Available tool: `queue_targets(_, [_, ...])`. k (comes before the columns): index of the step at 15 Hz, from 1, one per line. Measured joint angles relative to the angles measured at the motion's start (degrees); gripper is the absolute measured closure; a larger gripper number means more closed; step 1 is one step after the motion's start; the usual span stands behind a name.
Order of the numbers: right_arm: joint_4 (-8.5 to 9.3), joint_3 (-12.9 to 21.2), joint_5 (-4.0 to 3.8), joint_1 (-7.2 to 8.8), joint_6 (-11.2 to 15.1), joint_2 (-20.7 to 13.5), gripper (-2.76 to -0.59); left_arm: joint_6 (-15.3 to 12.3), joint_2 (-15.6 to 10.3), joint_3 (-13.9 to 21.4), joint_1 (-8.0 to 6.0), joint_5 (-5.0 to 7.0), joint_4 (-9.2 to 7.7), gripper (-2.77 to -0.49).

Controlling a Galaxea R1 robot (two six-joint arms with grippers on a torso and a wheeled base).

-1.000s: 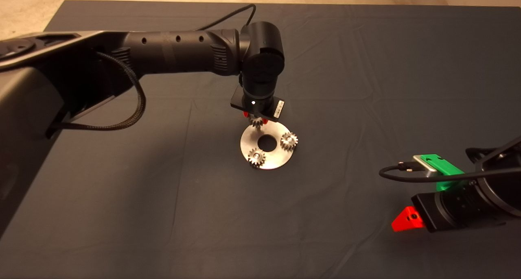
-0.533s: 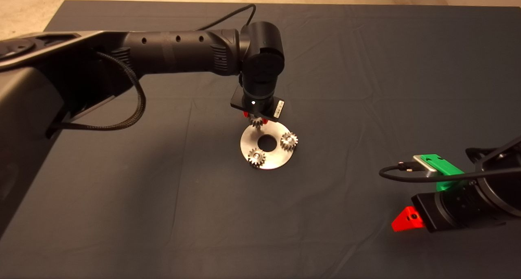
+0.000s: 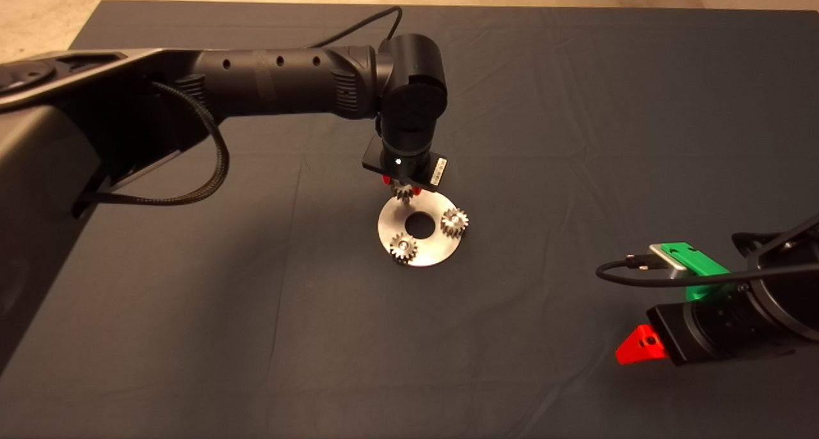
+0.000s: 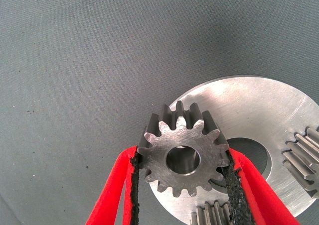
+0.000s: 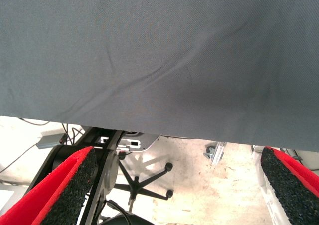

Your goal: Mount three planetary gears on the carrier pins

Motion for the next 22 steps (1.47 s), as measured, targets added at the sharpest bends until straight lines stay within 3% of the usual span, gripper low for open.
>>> queue_targets(18, [-0.01, 0.0, 0.0, 0.01, 0.0, 0.0, -2.47, 1.48, 0.02, -0.72, -0.05, -0.23, -0.01, -0.91])
queue_targets(22, [0.0, 0.0, 0.0, 0.0, 0.0, -0.02, -2.47, 2.02, 0.05, -1.6, 0.26, -1.56, 1.45, -0.91])
